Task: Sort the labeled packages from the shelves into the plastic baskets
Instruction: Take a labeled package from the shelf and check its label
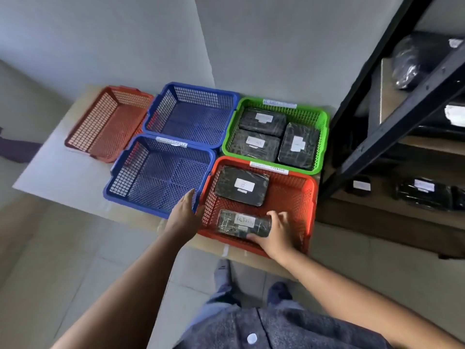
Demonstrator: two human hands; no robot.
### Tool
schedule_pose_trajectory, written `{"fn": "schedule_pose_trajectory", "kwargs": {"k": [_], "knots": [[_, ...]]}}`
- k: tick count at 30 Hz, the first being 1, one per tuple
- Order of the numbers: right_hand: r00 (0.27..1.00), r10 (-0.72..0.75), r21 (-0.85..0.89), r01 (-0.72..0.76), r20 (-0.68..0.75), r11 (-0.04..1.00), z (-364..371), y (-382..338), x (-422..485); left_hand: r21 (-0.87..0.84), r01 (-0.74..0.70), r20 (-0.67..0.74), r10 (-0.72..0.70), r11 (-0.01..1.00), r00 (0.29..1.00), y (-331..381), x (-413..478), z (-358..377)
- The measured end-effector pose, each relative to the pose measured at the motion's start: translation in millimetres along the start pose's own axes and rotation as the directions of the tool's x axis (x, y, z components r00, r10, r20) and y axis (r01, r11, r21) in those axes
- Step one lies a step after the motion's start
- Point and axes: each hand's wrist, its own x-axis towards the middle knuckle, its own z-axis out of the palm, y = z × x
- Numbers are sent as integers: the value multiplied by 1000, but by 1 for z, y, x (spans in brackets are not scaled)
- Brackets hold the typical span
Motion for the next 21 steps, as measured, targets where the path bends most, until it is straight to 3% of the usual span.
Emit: {"fn": "schedule_pose_trajectory", "kwargs": {"k": [3, 5, 13, 21], "knots": [[979, 192, 78, -186, -73, 979, 14, -2, -3, -76, -21, 60, 26, 997, 998, -7, 17, -3], [969, 238, 105, -230, -68, 968, 21, -5, -2, -85, -51, 78, 58, 995, 995, -9, 23, -5], [957, 284, 18, -283, -53, 959, 35, -31, 3, -140, -141, 122, 159, 980, 980, -22, 38, -16], [959, 278, 71, -274, -52, 959, 36, -33, 3, -122, -200, 198, 221, 972, 955, -28, 52, -21]]}}
